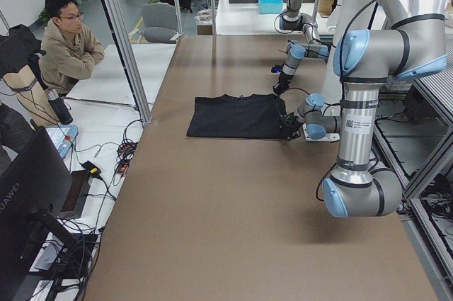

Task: Fold clothes
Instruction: 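Move the left gripper down to the shirt's near corner beside the right gripper, then grasp the near edge with both grippers and fold it toward the collar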

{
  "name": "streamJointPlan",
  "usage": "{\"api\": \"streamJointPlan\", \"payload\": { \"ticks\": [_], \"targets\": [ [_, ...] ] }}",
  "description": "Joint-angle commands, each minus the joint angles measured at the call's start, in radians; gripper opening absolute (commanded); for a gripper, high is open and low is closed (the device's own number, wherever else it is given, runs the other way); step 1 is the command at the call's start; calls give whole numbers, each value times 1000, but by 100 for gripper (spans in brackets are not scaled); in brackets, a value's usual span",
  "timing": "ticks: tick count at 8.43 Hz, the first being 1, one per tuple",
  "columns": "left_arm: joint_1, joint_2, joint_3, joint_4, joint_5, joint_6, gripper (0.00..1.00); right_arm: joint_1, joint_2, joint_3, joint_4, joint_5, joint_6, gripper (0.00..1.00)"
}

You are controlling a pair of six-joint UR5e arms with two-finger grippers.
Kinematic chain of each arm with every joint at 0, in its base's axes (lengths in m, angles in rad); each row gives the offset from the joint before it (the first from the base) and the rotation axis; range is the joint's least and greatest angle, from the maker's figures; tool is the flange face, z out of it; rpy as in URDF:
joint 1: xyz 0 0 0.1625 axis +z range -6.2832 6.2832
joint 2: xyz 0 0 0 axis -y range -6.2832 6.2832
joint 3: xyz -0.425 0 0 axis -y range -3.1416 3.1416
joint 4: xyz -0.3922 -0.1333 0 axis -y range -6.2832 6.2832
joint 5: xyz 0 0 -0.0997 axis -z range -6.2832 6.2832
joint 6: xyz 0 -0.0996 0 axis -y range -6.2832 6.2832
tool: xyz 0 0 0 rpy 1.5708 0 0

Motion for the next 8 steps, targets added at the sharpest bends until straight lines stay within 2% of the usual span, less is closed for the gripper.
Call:
{"api": "streamJointPlan", "payload": {
  "ticks": [1, 5, 6, 7, 8],
  "targets": [
    [5, 5, -2, 0, 0, -15, 50, 0, 0, 1, 0, 0, 0, 0],
    [35, 6, -6, 0, 1, -48, 43, 0, 0, 10, 0, 0, 0, 0],
    [43, 3, -11, 0, 21, -55, 27, 0, 0, 10, 0, 0, 0, 0],
    [43, 5, -14, 0, 18, -55, 0, 0, -1, 9, 0, 0, 0, 0],
    [43, 3, -16, 0, 14, -56, 0, 0, -1, 10, 0, 0, 0, 0]
  ]
}}
